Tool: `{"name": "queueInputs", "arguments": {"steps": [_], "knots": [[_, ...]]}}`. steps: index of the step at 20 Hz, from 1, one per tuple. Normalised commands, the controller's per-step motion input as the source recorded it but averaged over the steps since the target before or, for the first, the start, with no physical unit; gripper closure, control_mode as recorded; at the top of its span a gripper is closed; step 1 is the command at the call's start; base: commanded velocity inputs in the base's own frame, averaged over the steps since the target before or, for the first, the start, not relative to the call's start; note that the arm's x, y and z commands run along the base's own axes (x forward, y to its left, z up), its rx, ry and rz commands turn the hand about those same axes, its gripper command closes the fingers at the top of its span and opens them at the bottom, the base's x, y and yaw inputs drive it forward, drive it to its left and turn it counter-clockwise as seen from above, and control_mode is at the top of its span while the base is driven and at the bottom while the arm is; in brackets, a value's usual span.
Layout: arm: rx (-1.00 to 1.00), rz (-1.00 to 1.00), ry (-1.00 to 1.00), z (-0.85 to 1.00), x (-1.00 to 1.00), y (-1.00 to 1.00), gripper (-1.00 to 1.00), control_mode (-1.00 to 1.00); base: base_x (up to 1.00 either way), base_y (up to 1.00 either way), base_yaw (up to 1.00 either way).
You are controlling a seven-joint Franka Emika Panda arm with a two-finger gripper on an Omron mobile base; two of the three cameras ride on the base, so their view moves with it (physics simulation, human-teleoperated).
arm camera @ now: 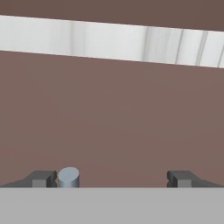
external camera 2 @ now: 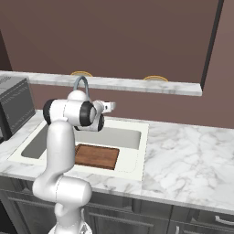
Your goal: Turn on the sink faucet with hot water and rinse the cutting board for ten seconds, then turn off the faucet. Push the cutting board to reach the water if necessary.
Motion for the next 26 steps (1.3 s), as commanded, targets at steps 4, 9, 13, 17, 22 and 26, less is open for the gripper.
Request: {"name": "queueInputs", "arguments": {"steps": [4, 9, 13, 17, 22, 26], "knots": [[0.00, 0.00, 0.00, 0.00, 0.00, -0.05, -1.00, -1.00, 0.00, 0.00, 0.00], [0.00, 0.00, 0.00, 0.00, 0.00, -0.06, -1.00, -1.00, 0.00, 0.00, 0.00], [0.00, 0.00, 0.00, 0.00, 0.00, -0.06, -1.00, -1.00, 0.00, 0.00, 0.00], [0.00, 0.00, 0.00, 0.00, 0.00, -0.06, -1.00, -1.00, 0.00, 0.00, 0.00], [0.00, 0.00, 0.00, 0.00, 0.00, -0.08, -1.00, -1.00, 0.00, 0.00, 0.00], [0.00, 0.00, 0.00, 0.00, 0.00, -0.04, -1.00, -1.00, 0.00, 0.00, 0.00]]}}
